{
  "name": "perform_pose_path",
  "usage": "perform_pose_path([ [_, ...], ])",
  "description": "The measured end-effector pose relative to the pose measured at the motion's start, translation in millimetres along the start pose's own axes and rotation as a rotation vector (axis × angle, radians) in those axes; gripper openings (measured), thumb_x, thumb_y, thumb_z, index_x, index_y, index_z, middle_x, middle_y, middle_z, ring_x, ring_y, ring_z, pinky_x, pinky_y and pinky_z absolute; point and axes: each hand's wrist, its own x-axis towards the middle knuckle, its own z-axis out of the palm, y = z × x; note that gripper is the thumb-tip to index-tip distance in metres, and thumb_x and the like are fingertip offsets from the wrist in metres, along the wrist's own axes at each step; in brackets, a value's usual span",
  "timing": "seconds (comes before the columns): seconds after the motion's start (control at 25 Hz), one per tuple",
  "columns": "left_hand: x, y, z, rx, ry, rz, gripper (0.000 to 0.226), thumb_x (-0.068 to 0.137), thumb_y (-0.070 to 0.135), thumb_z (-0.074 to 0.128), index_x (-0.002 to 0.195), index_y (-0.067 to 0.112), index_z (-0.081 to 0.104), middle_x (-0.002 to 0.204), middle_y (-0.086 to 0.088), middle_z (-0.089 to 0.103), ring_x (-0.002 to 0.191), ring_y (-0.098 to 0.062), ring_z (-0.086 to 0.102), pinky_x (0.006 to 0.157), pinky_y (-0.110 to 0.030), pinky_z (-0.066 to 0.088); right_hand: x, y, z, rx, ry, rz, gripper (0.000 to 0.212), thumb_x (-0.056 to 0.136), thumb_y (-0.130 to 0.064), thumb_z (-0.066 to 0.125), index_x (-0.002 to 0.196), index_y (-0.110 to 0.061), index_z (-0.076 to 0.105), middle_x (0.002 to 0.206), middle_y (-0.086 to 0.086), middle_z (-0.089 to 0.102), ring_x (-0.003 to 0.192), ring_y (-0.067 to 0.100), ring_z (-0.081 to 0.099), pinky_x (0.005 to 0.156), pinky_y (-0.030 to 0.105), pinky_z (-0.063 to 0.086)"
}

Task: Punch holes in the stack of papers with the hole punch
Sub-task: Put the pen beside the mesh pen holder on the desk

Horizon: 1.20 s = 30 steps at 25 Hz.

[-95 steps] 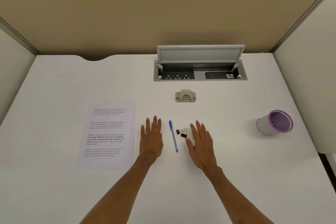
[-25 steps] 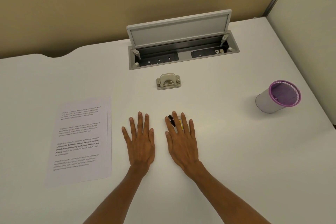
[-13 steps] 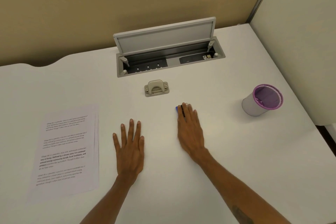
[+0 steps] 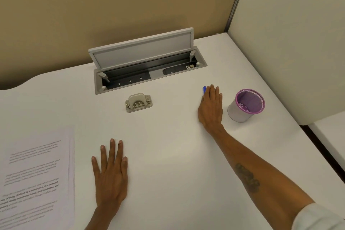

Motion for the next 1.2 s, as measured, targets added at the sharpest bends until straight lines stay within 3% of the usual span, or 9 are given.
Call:
perform_pose_path([
  [0.36, -1, -2, 2, -0.017, 0.011, 0.013, 0.057, 0.105, 0.042, 0.007, 0.162, 0.032, 0.0, 0.171, 0.008, -0.004, 0.158, -0.02, -0.007, 0.127, -0.053, 0.001, 39, 24, -4, -0.043, 0.068, 0.143, 0.047, 0.103, -0.01, 0.037, 0.147, 0.006, 0.034, 0.152, 0.025, 0.04, 0.145, 0.041, 0.032, 0.12, 0.051, 0.026],
  [1.2, -1, -2, 4, -0.019, 0.036, 0.017, 0.058, 0.105, 0.045, 0.002, 0.162, 0.032, 0.0, 0.171, 0.008, -0.002, 0.158, -0.02, -0.006, 0.127, -0.052, 0.002, 66, 25, -3, -0.148, 0.113, 0.104, 0.056, 0.096, -0.002, 0.039, 0.151, 0.001, 0.031, 0.157, 0.021, 0.034, 0.15, 0.039, 0.023, 0.124, 0.054, 0.012],
])
